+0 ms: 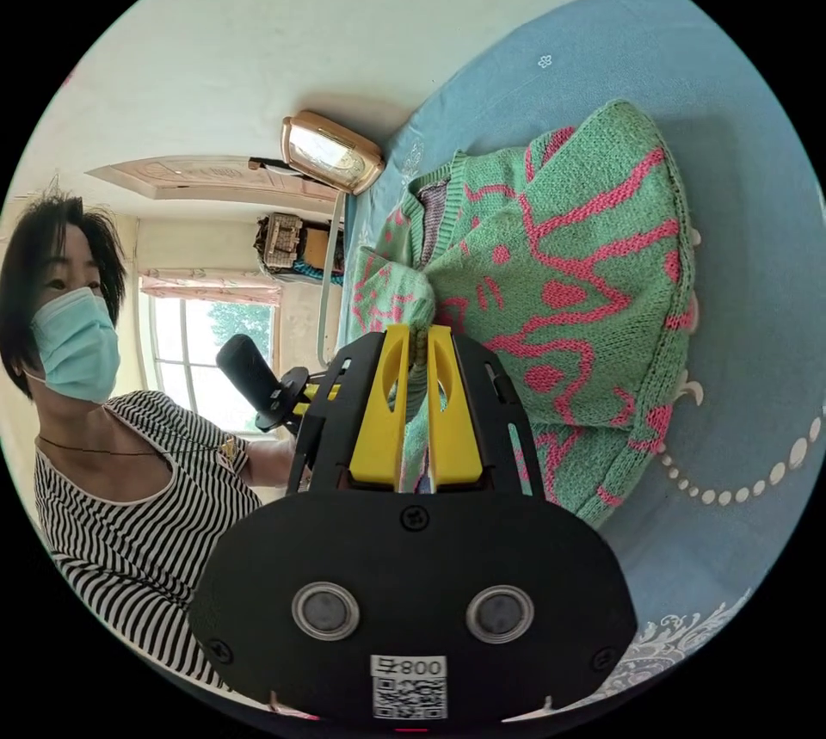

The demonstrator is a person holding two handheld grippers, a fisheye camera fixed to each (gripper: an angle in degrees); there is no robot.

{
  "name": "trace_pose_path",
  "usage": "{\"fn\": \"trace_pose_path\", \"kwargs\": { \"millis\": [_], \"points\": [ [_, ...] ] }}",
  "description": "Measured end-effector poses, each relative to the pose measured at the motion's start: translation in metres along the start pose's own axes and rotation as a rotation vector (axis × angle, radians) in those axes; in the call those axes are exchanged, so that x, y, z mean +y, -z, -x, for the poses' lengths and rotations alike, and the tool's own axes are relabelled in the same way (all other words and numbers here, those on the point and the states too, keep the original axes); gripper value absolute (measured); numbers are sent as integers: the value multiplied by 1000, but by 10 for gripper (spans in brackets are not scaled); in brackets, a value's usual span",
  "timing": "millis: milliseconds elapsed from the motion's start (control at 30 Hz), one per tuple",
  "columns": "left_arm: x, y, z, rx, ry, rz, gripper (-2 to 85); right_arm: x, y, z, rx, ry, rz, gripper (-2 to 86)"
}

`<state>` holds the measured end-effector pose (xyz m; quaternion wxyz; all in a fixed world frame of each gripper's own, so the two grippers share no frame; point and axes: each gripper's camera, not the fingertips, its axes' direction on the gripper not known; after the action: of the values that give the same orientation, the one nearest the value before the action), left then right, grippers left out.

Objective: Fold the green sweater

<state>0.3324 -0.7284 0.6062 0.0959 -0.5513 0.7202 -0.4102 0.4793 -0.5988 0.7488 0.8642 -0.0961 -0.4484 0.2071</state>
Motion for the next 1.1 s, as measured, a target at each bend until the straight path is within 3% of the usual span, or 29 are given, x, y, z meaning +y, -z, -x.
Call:
{"fn": "trace_pose_path", "kwargs": {
  "millis": [600,967,1100],
  "points": [
    [-76,-43,39,61,8,92,45,32,22,-5,158,-62,-44,34],
    [-76,29,77,148,40,2,79,52,45,19,238,-102,-200,37],
    [-67,63,101,69,106,-54,57,47,30,55,323,-8,-208,15]
  ]
}}
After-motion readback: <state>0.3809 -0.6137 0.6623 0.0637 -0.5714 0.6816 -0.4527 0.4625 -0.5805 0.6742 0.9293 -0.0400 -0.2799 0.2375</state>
